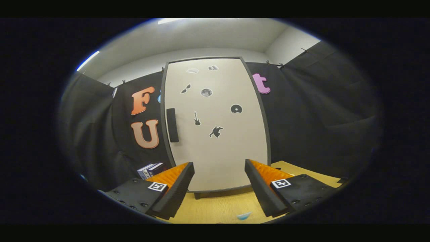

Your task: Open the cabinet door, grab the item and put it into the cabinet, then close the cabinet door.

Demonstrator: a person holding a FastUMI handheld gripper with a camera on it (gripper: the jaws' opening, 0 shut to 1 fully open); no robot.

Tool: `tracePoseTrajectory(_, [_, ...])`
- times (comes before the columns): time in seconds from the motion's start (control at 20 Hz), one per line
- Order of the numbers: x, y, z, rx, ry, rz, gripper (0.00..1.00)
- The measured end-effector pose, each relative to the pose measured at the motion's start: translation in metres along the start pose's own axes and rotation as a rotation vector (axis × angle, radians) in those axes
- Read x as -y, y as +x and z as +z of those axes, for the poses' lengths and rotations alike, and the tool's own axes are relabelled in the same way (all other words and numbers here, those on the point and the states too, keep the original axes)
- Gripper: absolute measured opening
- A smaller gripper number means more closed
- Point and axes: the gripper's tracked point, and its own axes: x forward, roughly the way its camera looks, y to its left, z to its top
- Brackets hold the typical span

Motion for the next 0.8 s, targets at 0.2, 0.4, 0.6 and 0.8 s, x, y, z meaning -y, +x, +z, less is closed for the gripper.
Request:
tracePoseTrajectory(0.2, [0.004, -0.003, 0.006, 0.024, 0.009, -0.077, 0.97])
tracePoseTrajectory(0.4, [-0.02, -0.011, 0.01, 0.026, 0.031, -0.035, 0.97])
tracePoseTrajectory(0.6, [-0.043, 0.006, 0.028, 0.035, 0.044, 0.008, 0.97])
tracePoseTrajectory(0.8, [-0.08, 0.043, 0.065, 0.069, 0.01, 0.07, 0.97])
